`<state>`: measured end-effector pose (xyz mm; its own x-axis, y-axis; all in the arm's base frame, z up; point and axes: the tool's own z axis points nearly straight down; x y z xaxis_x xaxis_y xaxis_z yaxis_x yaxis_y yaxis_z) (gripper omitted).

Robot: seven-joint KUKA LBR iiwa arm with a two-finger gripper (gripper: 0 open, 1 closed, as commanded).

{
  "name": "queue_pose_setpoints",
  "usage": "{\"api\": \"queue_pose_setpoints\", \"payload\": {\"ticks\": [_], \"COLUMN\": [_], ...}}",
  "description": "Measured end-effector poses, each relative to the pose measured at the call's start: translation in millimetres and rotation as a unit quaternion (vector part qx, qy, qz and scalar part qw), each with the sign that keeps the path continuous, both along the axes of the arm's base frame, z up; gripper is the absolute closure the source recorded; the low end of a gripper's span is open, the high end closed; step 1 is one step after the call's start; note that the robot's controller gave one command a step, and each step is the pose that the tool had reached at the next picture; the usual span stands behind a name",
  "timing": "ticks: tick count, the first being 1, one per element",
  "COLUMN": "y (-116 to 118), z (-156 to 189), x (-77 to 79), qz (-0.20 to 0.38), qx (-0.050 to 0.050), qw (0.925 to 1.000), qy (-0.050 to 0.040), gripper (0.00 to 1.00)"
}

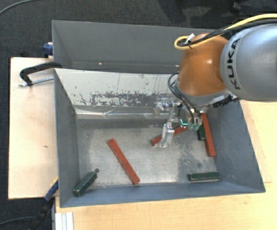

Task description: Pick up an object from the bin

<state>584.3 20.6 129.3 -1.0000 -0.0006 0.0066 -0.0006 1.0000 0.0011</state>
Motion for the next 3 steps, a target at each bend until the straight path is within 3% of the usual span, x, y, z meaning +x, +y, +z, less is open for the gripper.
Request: {"api": "queue_pose_setpoints", "payload": {"ticks": [1,2,3], "y": [-86.4,-80.9,-51.3], "z": [-54.6,-51.4,80.0], "x": [-29.8,-27.0,-27.0], "qz": [-0.027,-0.024,-0.05], "qx": [-0.002,0.0,0.0], "qw": [0.9996,0.9997,0.9987], "qy": [-0.0005,-0.0041,-0.0102], "gripper": [0.0,1.0,1.0]}}
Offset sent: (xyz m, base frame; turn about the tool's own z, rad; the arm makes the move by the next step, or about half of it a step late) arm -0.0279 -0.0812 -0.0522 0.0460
